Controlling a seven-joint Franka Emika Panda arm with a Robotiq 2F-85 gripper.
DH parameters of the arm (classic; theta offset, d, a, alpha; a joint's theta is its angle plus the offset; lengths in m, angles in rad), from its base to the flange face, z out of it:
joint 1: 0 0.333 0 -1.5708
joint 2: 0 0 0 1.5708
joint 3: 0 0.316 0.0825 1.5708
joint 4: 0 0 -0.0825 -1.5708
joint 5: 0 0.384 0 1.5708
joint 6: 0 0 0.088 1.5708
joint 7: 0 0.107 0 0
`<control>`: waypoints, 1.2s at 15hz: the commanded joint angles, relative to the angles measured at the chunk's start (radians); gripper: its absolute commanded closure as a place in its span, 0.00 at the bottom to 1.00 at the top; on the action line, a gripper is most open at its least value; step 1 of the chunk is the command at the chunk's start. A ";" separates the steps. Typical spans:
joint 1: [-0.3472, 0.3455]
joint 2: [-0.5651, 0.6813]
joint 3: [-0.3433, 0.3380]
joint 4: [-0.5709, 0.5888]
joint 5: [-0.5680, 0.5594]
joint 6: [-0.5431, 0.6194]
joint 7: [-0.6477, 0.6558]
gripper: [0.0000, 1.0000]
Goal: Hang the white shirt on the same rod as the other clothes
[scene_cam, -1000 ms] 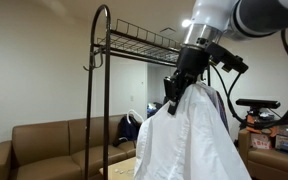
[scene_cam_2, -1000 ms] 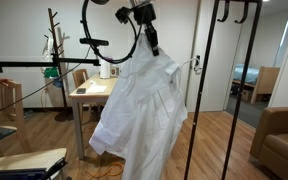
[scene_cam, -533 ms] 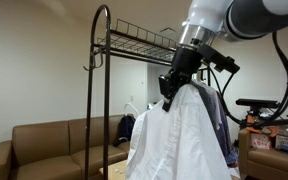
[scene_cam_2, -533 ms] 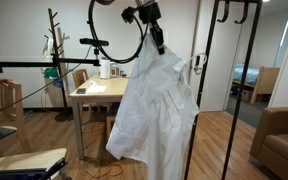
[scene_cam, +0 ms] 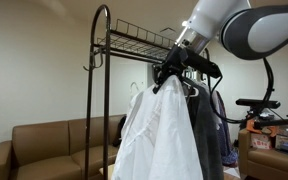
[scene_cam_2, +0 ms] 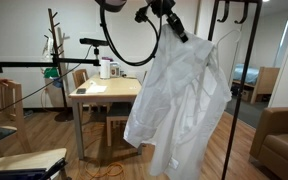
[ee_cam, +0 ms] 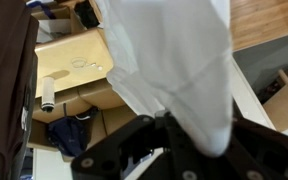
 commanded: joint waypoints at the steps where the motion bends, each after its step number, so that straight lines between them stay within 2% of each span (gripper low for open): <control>1: -0.095 0.025 0.062 0.029 -0.241 0.103 0.240 0.91; 2: -0.041 0.005 0.021 0.001 -0.133 0.055 0.121 0.91; 3: -0.051 0.009 0.025 0.003 -0.184 0.072 0.175 0.91; 6: -0.058 0.018 0.031 0.010 -0.209 0.077 0.204 0.91; 8: -0.123 0.016 0.070 0.021 -0.398 0.125 0.323 0.91; 11: -0.174 0.021 0.095 0.052 -0.648 0.168 0.518 0.92; 13: -0.189 0.035 0.101 0.084 -0.803 0.156 0.658 0.92; 18: -0.188 0.061 0.109 0.109 -1.034 0.118 0.851 0.92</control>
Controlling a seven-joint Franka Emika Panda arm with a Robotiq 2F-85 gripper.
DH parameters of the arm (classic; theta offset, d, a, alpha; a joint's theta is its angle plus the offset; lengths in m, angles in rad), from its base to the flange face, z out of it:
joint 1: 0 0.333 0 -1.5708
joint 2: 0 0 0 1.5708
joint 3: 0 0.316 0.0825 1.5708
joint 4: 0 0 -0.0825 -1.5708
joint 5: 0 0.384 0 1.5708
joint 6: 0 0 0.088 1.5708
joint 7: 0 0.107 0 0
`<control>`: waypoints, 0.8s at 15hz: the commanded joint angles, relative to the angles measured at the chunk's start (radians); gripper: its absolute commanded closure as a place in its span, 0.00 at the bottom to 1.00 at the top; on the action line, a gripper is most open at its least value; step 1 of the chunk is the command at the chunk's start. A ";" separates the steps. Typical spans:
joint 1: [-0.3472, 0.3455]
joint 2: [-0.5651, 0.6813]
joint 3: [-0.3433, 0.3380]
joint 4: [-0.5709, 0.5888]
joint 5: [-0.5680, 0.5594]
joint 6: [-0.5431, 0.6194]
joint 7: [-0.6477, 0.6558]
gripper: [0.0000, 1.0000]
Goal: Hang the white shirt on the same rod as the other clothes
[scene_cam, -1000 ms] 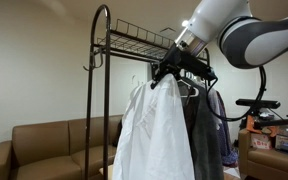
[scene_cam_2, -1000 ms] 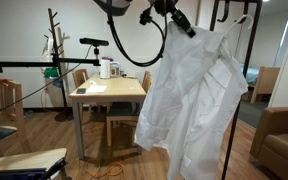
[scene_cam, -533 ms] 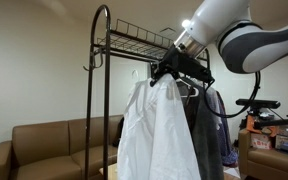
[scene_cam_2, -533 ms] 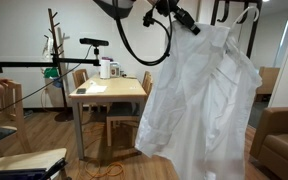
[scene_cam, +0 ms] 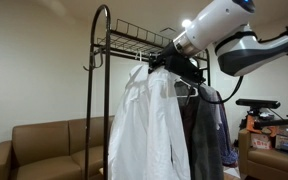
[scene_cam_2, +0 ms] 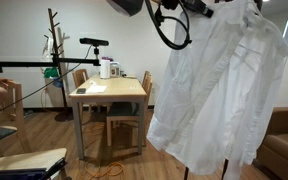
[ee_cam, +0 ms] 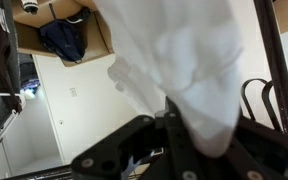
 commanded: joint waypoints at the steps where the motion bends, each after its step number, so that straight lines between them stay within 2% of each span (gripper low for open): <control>1: -0.019 0.049 0.022 0.054 -0.183 -0.014 0.144 0.92; 3: -0.018 0.084 0.025 0.091 -0.287 -0.044 0.205 0.92; 6: -0.005 0.145 0.022 0.153 -0.380 -0.094 0.252 0.92; 11: 0.008 0.224 0.017 0.226 -0.392 -0.140 0.221 0.92; 12: 0.091 0.234 -0.066 0.234 -0.371 -0.135 0.199 0.92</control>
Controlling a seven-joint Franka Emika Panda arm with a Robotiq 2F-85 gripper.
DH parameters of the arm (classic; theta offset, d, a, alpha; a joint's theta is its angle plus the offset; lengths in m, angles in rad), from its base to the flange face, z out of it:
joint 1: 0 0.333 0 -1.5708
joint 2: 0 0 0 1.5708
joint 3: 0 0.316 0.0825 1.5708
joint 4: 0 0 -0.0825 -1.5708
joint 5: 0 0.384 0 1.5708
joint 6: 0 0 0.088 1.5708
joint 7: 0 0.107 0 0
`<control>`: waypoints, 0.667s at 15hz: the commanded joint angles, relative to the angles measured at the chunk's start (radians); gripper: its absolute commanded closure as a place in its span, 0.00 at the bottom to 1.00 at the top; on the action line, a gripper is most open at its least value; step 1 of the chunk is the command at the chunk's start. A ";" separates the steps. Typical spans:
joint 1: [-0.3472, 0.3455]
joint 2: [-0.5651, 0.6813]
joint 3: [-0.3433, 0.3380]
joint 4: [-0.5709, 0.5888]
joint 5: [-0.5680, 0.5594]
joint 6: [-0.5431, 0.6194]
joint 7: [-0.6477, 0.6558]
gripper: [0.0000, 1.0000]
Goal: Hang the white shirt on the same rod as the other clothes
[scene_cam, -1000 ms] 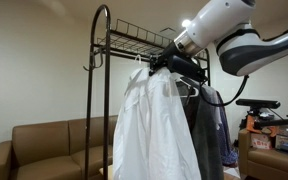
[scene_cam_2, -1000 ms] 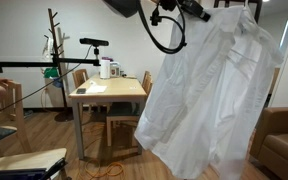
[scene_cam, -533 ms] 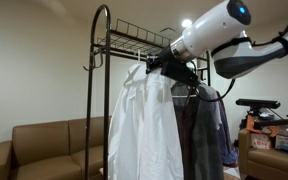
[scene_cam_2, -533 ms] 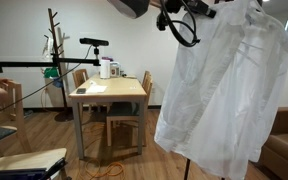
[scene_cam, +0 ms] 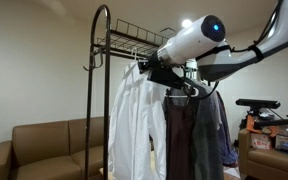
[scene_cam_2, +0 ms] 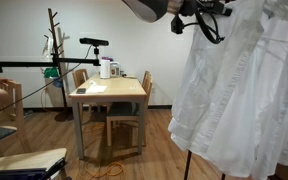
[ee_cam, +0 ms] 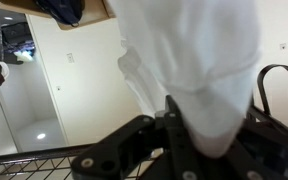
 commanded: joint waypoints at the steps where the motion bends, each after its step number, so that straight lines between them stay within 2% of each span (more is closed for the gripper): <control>1: 0.098 0.050 -0.087 0.063 -0.010 -0.014 -0.017 0.92; 2: 0.051 0.057 -0.040 0.067 -0.014 -0.015 -0.015 0.92; 3: 0.123 0.062 -0.112 0.073 0.001 -0.010 -0.026 0.92; 7: 0.162 0.074 -0.151 0.078 0.040 0.006 -0.062 0.92; 10: 0.177 0.071 -0.170 0.065 0.146 0.035 -0.140 0.92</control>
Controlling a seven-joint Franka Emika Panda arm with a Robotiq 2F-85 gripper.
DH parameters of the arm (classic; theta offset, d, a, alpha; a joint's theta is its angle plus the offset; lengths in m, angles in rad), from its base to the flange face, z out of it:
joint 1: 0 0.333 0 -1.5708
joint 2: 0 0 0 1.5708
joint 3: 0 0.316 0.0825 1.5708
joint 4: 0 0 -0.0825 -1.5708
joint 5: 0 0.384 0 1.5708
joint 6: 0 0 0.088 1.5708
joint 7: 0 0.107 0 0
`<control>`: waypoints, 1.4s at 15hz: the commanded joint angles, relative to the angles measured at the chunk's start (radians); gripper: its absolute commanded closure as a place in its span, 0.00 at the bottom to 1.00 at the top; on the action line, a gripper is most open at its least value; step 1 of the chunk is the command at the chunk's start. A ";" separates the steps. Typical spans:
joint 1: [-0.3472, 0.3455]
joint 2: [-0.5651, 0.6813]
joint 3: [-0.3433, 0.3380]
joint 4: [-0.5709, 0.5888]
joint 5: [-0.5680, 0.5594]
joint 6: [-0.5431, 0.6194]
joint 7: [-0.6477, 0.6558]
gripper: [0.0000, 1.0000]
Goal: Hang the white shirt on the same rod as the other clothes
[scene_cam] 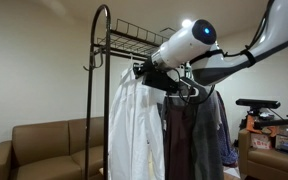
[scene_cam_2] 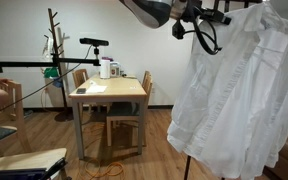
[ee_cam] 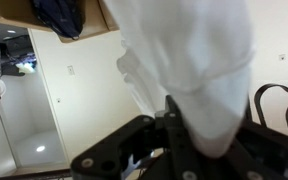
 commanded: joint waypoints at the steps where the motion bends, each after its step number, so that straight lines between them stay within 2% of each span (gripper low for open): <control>1: 0.025 0.006 -0.030 0.019 0.126 0.029 -0.137 0.92; 2: 0.029 0.006 -0.032 0.019 0.164 0.029 -0.164 0.66; 4: 0.032 0.005 -0.037 0.015 0.255 0.055 -0.233 0.62; 6: 0.037 0.005 -0.041 0.017 0.317 0.054 -0.286 0.49; 9: 0.023 0.005 -0.023 0.022 0.347 0.041 -0.324 0.31; 12: 0.026 0.006 -0.024 0.032 0.315 0.018 -0.315 0.10; 13: 0.001 -0.122 -0.038 -0.072 0.404 0.042 -0.410 0.05; 14: 0.002 -0.149 -0.041 -0.089 0.424 0.037 -0.454 0.01; 17: 0.011 -0.263 -0.068 -0.150 0.550 0.048 -0.628 0.00; 20: 0.059 -0.374 -0.106 -0.267 0.798 0.080 -0.856 0.00; 21: 0.112 -0.404 -0.145 -0.302 0.878 0.078 -0.937 0.00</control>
